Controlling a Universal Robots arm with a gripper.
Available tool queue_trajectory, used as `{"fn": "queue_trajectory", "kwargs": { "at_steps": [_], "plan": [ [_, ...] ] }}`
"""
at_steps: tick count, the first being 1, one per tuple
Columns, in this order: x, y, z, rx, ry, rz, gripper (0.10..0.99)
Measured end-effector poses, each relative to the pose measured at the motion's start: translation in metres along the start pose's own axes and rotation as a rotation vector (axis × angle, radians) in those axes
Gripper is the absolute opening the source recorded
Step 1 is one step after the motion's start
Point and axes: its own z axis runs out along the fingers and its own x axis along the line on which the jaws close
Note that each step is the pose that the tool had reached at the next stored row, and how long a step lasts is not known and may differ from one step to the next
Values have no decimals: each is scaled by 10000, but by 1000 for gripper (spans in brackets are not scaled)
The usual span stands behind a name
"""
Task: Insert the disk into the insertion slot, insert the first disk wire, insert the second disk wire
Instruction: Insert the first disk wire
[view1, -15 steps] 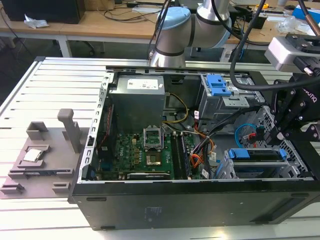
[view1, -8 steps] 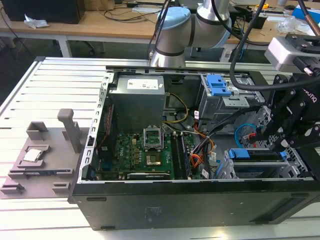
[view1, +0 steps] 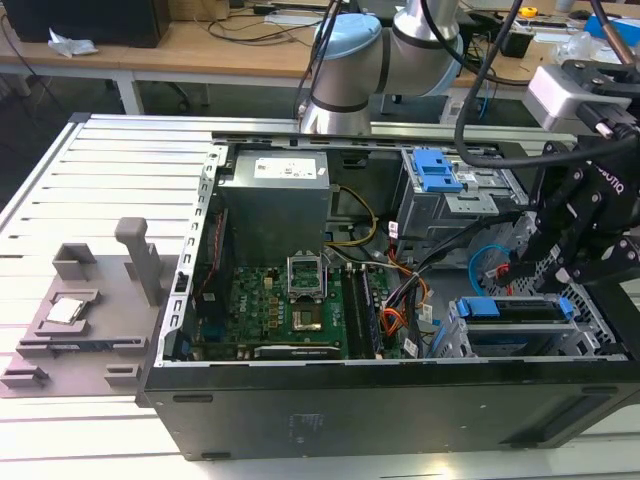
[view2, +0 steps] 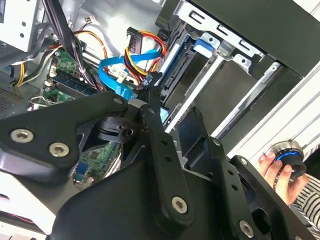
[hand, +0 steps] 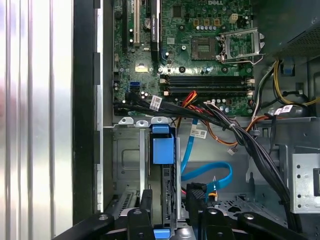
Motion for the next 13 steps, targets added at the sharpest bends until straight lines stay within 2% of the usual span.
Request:
{"fn": "queue_trajectory", "kwargs": {
  "at_steps": [3, 13],
  "plan": [
    [-51, 1, 1, 0, -2, 0, 420],
    [-59, 0, 31, 0, -1, 0, 420]
  ]
}}
